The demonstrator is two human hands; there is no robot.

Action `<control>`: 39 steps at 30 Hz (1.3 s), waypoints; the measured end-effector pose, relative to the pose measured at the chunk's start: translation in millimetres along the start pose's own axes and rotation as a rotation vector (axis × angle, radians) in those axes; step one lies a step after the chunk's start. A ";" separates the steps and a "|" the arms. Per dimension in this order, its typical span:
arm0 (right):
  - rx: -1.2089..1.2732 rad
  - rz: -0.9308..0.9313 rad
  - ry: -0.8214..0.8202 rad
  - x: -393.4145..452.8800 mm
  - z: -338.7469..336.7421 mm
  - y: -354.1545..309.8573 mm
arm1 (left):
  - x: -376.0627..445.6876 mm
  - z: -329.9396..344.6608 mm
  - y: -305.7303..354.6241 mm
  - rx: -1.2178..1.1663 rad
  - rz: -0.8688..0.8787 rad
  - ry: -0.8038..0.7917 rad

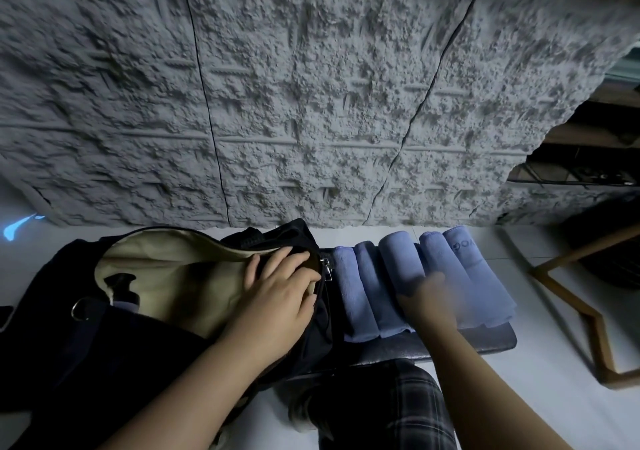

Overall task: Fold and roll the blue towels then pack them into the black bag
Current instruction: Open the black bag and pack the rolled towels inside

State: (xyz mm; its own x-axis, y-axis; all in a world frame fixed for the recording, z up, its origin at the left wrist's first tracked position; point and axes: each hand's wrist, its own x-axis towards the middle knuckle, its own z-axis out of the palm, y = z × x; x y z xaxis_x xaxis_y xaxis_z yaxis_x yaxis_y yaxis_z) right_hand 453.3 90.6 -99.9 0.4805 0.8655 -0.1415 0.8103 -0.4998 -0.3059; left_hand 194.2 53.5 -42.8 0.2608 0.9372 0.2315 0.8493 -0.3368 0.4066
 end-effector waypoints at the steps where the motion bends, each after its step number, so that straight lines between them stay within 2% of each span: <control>1: 0.089 0.001 -0.002 -1.9 -0.2 -2.9 | -0.5 -1.4 -0.8 -0.024 0.004 0.001; 3: 0.276 -0.050 0.009 -9.6 -9.2 -12.2 | 0.1 -7.5 -0.7 -0.171 -0.027 0.000; 5: 0.447 -0.224 -0.014 -19.8 -25.2 -30.4 | 3.0 -15.4 -1.7 -0.427 -0.081 -0.035; 7: 0.618 -0.359 -0.163 -37.9 -47.2 -57.2 | 8.2 -21.0 -4.4 -0.598 -0.146 -0.065; 9: 0.846 -0.446 -0.422 -55.7 -63.9 -80.8 | 13.9 -26.7 -6.4 -0.675 -0.181 -0.113; 12: 0.813 -0.633 -0.669 -73.8 -77.7 -103.0 | 18.2 -42.2 -9.8 -0.842 -0.281 -0.183; 14: 0.757 -0.675 -0.781 -81.3 -80.1 -111.7 | 16.1 -54.0 -12.6 -0.987 -0.263 -0.200; 17: 0.752 -0.662 -0.861 -88.9 -77.4 -118.8 | 7.3 -62.2 -15.7 -1.130 -0.244 -0.218; 21: 0.787 -0.552 -0.895 -96.2 -65.7 -125.7 | -0.2 -52.1 -31.7 -1.170 -0.417 -0.048; 23: 0.695 -0.545 -0.818 -97.4 -58.6 -129.5 | -2.4 -47.4 -48.2 -1.079 -0.464 0.002; 28: 0.212 -0.695 -0.390 -89.3 -41.2 -135.8 | -4.9 -50.9 -75.5 -0.914 -0.420 -0.016; 29: 0.187 -0.721 -0.355 -88.9 -38.4 -136.5 | -5.6 -52.0 -79.9 -0.837 -0.426 -0.030; 33: 0.171 -0.725 -0.255 -85.6 -21.3 -139.9 | -7.9 -50.4 -93.5 -0.241 -0.325 -0.081; 34: 0.160 -0.718 -0.227 -84.3 -16.9 -140.0 | -8.9 -47.5 -95.3 -0.173 -0.332 -0.122; 37: 0.174 -0.671 -0.209 -81.5 -6.9 -140.6 | -14.8 -38.9 -95.8 -0.191 -0.447 -0.297; 39: 0.211 -0.655 -0.205 -82.2 -2.7 -141.5 | -18.9 -27.8 -99.9 -0.120 -0.432 -0.441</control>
State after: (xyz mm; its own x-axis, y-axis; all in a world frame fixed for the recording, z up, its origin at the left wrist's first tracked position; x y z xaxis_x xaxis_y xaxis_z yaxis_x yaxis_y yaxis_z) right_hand 300.0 90.1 -42.4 -0.1720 0.9845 -0.0346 0.8186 0.1233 -0.5610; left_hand 91.7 66.9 -63.2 0.0923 0.9317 -0.3513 0.8697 0.0964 0.4842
